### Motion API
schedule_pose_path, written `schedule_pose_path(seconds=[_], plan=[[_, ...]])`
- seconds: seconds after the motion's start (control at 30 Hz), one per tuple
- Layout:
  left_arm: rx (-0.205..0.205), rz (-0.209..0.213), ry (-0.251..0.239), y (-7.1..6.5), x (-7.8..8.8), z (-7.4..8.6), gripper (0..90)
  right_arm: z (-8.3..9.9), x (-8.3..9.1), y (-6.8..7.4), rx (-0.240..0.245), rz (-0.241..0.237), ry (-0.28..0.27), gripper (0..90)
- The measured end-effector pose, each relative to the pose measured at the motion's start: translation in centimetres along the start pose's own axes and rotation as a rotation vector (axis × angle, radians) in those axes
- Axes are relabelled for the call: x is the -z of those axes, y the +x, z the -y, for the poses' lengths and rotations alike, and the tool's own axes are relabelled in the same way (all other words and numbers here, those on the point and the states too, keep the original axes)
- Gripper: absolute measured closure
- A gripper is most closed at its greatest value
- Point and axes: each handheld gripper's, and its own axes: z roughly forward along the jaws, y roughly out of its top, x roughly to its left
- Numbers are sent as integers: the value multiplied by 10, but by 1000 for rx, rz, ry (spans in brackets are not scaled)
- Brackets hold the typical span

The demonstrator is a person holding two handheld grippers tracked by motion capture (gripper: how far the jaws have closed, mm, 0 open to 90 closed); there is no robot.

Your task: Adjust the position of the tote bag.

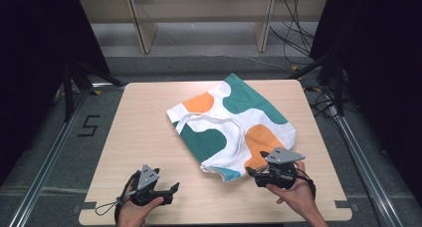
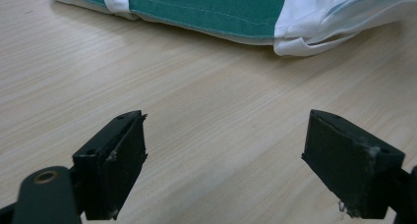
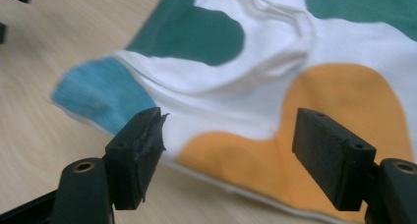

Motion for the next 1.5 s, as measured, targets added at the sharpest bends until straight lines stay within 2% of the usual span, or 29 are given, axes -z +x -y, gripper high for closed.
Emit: schedule_pose_path(seconds=[0.13, 0.2, 0.23, 0.33, 0.4, 0.47, 0.5, 0.53, 0.57, 0.63, 0.67, 0.7, 0.73, 0.77, 0.83, 0.9, 0.93, 0.97, 1.03, 1.1, 1.17, 1.2, 1.23, 1.3, 1.33, 1.37, 1.4, 1.47, 1.5], plan=[[-30, -3, 10, 2, 1, 0, 152, -12, -9, 12, 30, -37, -12, 295], [-1, -6, 7, 1, 0, 0, 152, -16, -12, 17, 23, -45, -18, 297], [-24, 2, 25, 3, 1, 0, 152, -18, -13, 17, 37, -47, -19, 300], [-23, 1, 12, 2, 0, 0, 153, -28, -23, 28, 59, -70, -8, 312], [-35, 1, 39, 4, 1, -1, 153, -30, -26, 31, 68, -73, -7, 316], [-47, 1, 36, 4, 1, 0, 154, -35, -31, 37, 85, -90, -3, 335], [-6, 1, 12, 2, -1, 0, 154, -37, -35, 40, 107, -107, -2, 367], [-12, 1, 14, 2, 0, 0, 154, -40, -40, 47, 146, -115, 6, 424], [-58, 2, 39, 5, 2, -1, 154, -41, -42, 51, 147, -120, 21, 442], [-48, 2, 33, 4, 1, 0, 154, -42, -45, 54, 156, -115, 21, 479], [-8, 2, 9, 1, -1, 1, 154, -43, -48, 57, 195, -116, 36, 498], [-18, 1, 19, 2, 0, 0, 154, -44, -50, 60, 208, -101, 60, 546], [-43, -1, 27, 4, 1, 0, 155, -43, -53, 63, 251, -80, 86, 592], [-43, -1, 39, 4, 2, 0, 155, -43, -55, 64, 263, -87, 95, 632], [-29, -3, 25, 4, 0, 0, 156, -41, -54, 65, 247, -85, 105, 669], [-15, -4, 13, 3, 0, 0, 157, -39, -52, 67, 260, -100, 127, 738], [-9, -4, 9, 3, 0, 0, 157, -37, -51, 67, 271, -100, 129, 771], [-5, -5, 1, 3, 0, 0, 158, -33, -48, 66, 322, -86, 138, 821], [-3, -3, 0, 3, 0, 1, 159, -30, -45, 65, 327, -75, 150, 842], [-18, -7, 0, 5, 1, 0, 160, -22, -38, 61, 320, -77, 161, 867], [-1, -12, -6, 5, 1, 0, 160, -13, -30, 54, 326, -80, 163, 878], [-2, -15, -7, 5, 1, 0, 161, -9, -25, 52, 308, -70, 170, 879], [-15, -19, 12, 6, 2, 0, 161, -5, -21, 49, 312, -73, 164, 879], [-13, -22, 11, 7, 2, 0, 162, 3, -9, 44, 288, -53, 163, 878], [-11, -24, 8, 7, 2, 0, 162, 8, -4, 39, 316, -53, 147, 878], [-10, -25, 7, 7, 2, 0, 162, 12, 1, 37, 291, -33, 152, 879], [-10, -27, 5, 7, 2, 0, 164, 21, 12, 29, 281, -20, 146, 879], [-11, -28, 9, 8, 3, 0, 164, 25, 15, 25, 288, -24, 142, 879], [-2, -33, 5, 8, 3, 0, 164, 31, 22, 20, 267, -4, 139, 880]])
